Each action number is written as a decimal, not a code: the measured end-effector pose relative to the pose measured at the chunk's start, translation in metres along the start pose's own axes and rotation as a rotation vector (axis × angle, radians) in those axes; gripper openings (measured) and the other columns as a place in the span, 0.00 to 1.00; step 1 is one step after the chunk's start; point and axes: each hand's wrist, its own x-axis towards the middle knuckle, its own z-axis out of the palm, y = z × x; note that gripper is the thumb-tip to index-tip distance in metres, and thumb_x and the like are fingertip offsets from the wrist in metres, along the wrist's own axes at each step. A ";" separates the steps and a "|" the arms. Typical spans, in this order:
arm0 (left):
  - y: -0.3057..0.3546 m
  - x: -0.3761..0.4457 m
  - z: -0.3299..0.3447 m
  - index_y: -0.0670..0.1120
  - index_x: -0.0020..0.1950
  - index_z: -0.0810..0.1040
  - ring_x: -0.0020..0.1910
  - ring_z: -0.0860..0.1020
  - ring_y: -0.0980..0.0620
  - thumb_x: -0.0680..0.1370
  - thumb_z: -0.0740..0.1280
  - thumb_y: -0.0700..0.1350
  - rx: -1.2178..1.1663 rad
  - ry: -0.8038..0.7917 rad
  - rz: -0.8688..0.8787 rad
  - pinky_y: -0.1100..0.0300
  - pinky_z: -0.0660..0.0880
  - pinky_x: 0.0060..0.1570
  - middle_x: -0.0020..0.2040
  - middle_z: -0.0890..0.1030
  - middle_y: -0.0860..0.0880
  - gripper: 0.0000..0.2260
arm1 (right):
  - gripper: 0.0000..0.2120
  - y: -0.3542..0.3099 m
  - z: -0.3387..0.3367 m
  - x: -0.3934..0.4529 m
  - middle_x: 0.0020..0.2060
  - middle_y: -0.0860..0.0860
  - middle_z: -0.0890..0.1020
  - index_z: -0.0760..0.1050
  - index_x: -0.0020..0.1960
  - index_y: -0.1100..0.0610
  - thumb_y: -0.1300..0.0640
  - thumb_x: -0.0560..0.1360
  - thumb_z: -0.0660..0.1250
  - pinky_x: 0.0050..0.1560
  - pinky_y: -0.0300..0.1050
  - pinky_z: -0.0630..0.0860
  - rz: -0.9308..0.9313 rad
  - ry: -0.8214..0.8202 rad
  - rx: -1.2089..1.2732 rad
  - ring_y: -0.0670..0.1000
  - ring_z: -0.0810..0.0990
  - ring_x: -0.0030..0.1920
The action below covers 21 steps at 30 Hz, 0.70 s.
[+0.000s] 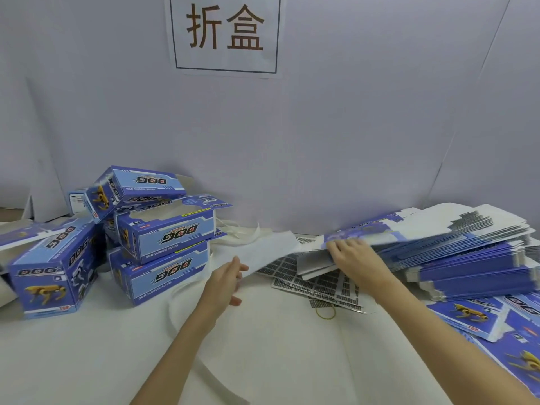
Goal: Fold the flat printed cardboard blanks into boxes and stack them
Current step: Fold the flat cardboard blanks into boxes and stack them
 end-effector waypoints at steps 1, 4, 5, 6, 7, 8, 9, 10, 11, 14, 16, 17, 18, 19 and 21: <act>-0.002 0.000 0.001 0.49 0.57 0.83 0.57 0.79 0.42 0.87 0.55 0.57 0.040 -0.007 -0.009 0.52 0.84 0.45 0.59 0.79 0.41 0.19 | 0.24 0.004 -0.001 0.001 0.69 0.57 0.77 0.63 0.75 0.60 0.67 0.81 0.64 0.71 0.55 0.70 0.062 0.012 0.005 0.61 0.77 0.68; -0.005 0.003 0.000 0.50 0.58 0.83 0.52 0.80 0.46 0.87 0.56 0.57 0.091 0.007 -0.030 0.46 0.82 0.57 0.59 0.78 0.43 0.18 | 0.29 0.010 -0.006 0.002 0.73 0.54 0.77 0.68 0.77 0.57 0.67 0.78 0.71 0.79 0.54 0.61 0.260 0.131 0.159 0.57 0.74 0.74; -0.006 0.005 0.000 0.50 0.58 0.83 0.50 0.80 0.47 0.87 0.56 0.57 0.086 0.009 -0.040 0.44 0.81 0.60 0.59 0.78 0.45 0.18 | 0.30 0.010 -0.009 0.003 0.74 0.56 0.76 0.70 0.77 0.59 0.69 0.77 0.71 0.81 0.55 0.59 0.296 0.260 0.262 0.57 0.74 0.75; -0.006 0.003 0.001 0.50 0.58 0.83 0.50 0.80 0.49 0.87 0.56 0.57 0.090 0.008 -0.055 0.44 0.80 0.61 0.59 0.78 0.46 0.18 | 0.30 0.007 -0.015 0.002 0.74 0.58 0.77 0.72 0.77 0.61 0.74 0.76 0.70 0.82 0.58 0.58 0.315 0.393 0.364 0.59 0.74 0.75; -0.005 0.000 0.003 0.50 0.59 0.82 0.51 0.80 0.49 0.87 0.56 0.57 0.102 -0.002 -0.056 0.46 0.80 0.61 0.60 0.78 0.47 0.17 | 0.32 0.002 -0.021 0.002 0.73 0.60 0.77 0.74 0.75 0.63 0.79 0.73 0.68 0.82 0.61 0.60 0.306 0.508 0.451 0.61 0.76 0.74; -0.002 -0.001 0.003 0.50 0.60 0.82 0.52 0.79 0.50 0.87 0.57 0.56 0.133 -0.007 -0.050 0.48 0.81 0.59 0.60 0.78 0.47 0.17 | 0.34 -0.005 -0.027 0.002 0.72 0.61 0.78 0.75 0.74 0.65 0.83 0.70 0.67 0.81 0.63 0.62 0.269 0.608 0.507 0.62 0.77 0.73; -0.002 0.000 0.003 0.50 0.61 0.81 0.52 0.79 0.51 0.86 0.59 0.56 0.155 -0.003 -0.043 0.51 0.82 0.56 0.60 0.79 0.46 0.15 | 0.36 -0.015 -0.033 0.002 0.71 0.62 0.78 0.76 0.73 0.65 0.85 0.67 0.64 0.79 0.65 0.64 0.223 0.677 0.546 0.63 0.77 0.73; -0.001 -0.002 0.001 0.51 0.62 0.79 0.53 0.79 0.51 0.85 0.61 0.56 0.149 0.003 -0.019 0.54 0.81 0.54 0.61 0.80 0.46 0.13 | 0.39 -0.028 -0.039 0.001 0.71 0.61 0.78 0.76 0.73 0.65 0.86 0.65 0.62 0.78 0.66 0.65 0.168 0.714 0.587 0.63 0.77 0.73; 0.002 -0.004 0.003 0.51 0.65 0.77 0.54 0.79 0.52 0.84 0.65 0.56 0.141 0.026 0.036 0.55 0.80 0.52 0.62 0.80 0.47 0.13 | 0.40 -0.042 -0.045 -0.002 0.71 0.61 0.78 0.76 0.73 0.64 0.86 0.64 0.60 0.77 0.67 0.66 0.099 0.729 0.632 0.63 0.77 0.73; 0.006 -0.010 0.015 0.53 0.70 0.73 0.56 0.80 0.56 0.78 0.76 0.47 0.145 0.052 0.205 0.56 0.80 0.53 0.66 0.79 0.49 0.22 | 0.40 -0.084 -0.050 -0.016 0.73 0.58 0.77 0.76 0.74 0.63 0.84 0.65 0.58 0.79 0.65 0.64 -0.114 0.749 0.777 0.60 0.74 0.76; 0.008 -0.032 0.027 0.53 0.70 0.71 0.61 0.80 0.55 0.79 0.76 0.46 0.152 0.013 0.179 0.59 0.79 0.60 0.70 0.78 0.45 0.23 | 0.38 -0.111 -0.044 -0.029 0.74 0.55 0.77 0.76 0.75 0.61 0.86 0.70 0.56 0.81 0.60 0.62 -0.158 0.749 0.946 0.55 0.72 0.78; 0.003 -0.033 0.029 0.53 0.73 0.68 0.67 0.78 0.50 0.79 0.76 0.49 0.180 0.075 0.228 0.56 0.79 0.62 0.72 0.76 0.45 0.27 | 0.34 -0.120 -0.042 -0.036 0.73 0.51 0.79 0.76 0.74 0.60 0.84 0.74 0.56 0.80 0.55 0.66 -0.119 0.777 1.052 0.52 0.74 0.76; 0.006 -0.029 0.024 0.55 0.75 0.64 0.71 0.75 0.47 0.75 0.79 0.51 0.137 0.086 0.306 0.53 0.79 0.64 0.73 0.73 0.48 0.34 | 0.29 -0.127 -0.043 -0.042 0.68 0.45 0.82 0.79 0.71 0.57 0.80 0.79 0.58 0.75 0.47 0.72 -0.039 0.827 1.163 0.46 0.79 0.71; 0.008 -0.018 0.015 0.58 0.75 0.62 0.74 0.72 0.48 0.71 0.82 0.54 0.087 0.131 0.400 0.52 0.78 0.65 0.74 0.72 0.51 0.40 | 0.22 -0.128 -0.047 -0.046 0.59 0.35 0.83 0.80 0.65 0.54 0.74 0.82 0.60 0.64 0.37 0.76 0.069 0.889 1.252 0.38 0.82 0.60; 0.014 -0.010 -0.005 0.60 0.77 0.62 0.75 0.69 0.53 0.69 0.82 0.59 -0.029 0.211 0.476 0.53 0.74 0.67 0.74 0.70 0.56 0.43 | 0.10 -0.121 -0.052 -0.044 0.40 0.33 0.79 0.75 0.51 0.52 0.66 0.84 0.62 0.44 0.33 0.72 0.274 0.952 1.388 0.35 0.74 0.38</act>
